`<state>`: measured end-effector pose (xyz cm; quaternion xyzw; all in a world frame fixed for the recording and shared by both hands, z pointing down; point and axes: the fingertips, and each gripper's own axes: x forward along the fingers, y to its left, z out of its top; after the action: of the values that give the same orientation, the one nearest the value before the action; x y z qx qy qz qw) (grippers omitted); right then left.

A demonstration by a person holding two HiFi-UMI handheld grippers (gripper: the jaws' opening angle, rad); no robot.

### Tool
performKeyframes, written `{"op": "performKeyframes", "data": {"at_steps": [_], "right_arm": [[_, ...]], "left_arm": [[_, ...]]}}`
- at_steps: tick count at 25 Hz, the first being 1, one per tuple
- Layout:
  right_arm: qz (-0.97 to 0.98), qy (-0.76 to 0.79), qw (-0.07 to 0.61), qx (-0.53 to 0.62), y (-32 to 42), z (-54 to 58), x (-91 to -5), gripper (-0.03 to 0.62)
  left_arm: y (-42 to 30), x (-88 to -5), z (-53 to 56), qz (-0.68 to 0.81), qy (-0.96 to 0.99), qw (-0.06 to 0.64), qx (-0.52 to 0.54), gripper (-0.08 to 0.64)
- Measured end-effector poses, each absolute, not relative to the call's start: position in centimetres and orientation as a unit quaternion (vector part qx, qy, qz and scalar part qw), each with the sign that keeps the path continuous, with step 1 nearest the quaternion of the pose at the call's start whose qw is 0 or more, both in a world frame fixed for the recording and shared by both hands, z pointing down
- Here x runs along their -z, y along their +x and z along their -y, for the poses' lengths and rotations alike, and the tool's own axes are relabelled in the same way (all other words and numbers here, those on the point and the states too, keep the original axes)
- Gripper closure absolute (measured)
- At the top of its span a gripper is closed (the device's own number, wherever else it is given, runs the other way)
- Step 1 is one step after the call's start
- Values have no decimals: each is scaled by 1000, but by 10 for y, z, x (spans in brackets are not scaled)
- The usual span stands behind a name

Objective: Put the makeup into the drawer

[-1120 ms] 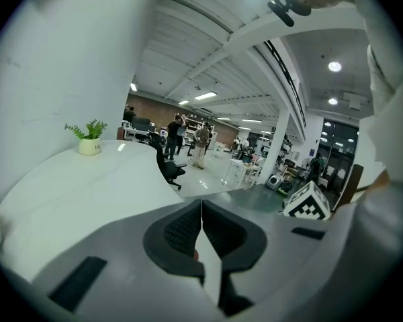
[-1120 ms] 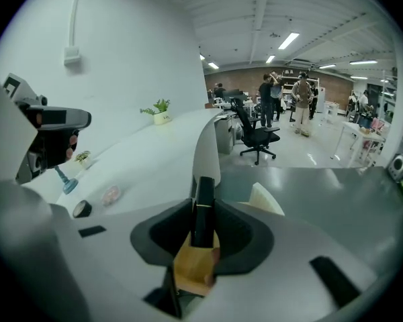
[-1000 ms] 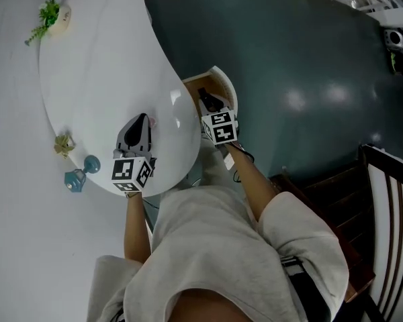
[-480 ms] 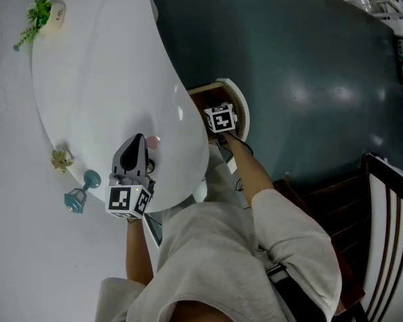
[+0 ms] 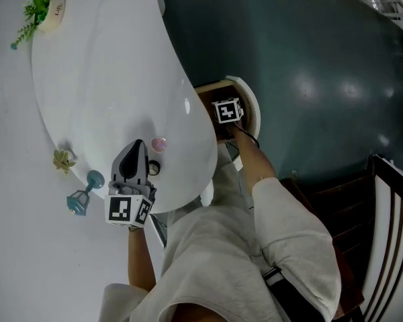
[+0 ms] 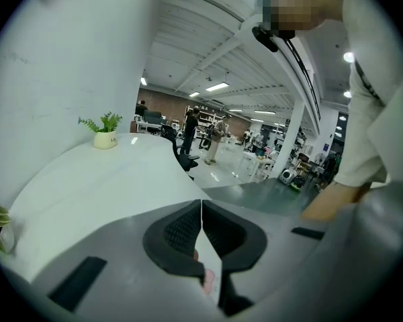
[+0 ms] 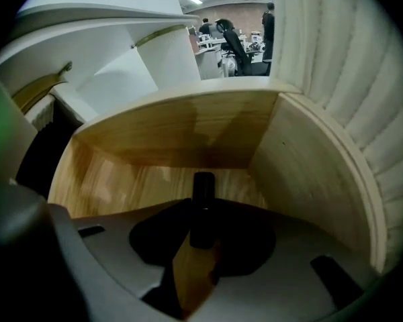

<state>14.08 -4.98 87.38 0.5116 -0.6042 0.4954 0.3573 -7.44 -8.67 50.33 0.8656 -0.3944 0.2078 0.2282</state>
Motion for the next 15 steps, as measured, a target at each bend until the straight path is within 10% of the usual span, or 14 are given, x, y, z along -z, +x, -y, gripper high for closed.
{"op": "performKeyframes", "data": {"at_steps": [3,15], "right_arm": [[610,516,333,-501,140,53,-865,398],[675,576,223,-405,150,64,-744,426]], "left_arm": [[-78,-498,84,398,864,226,-209,548],[-79,-480,70,404,874,208,-174,548]]}}
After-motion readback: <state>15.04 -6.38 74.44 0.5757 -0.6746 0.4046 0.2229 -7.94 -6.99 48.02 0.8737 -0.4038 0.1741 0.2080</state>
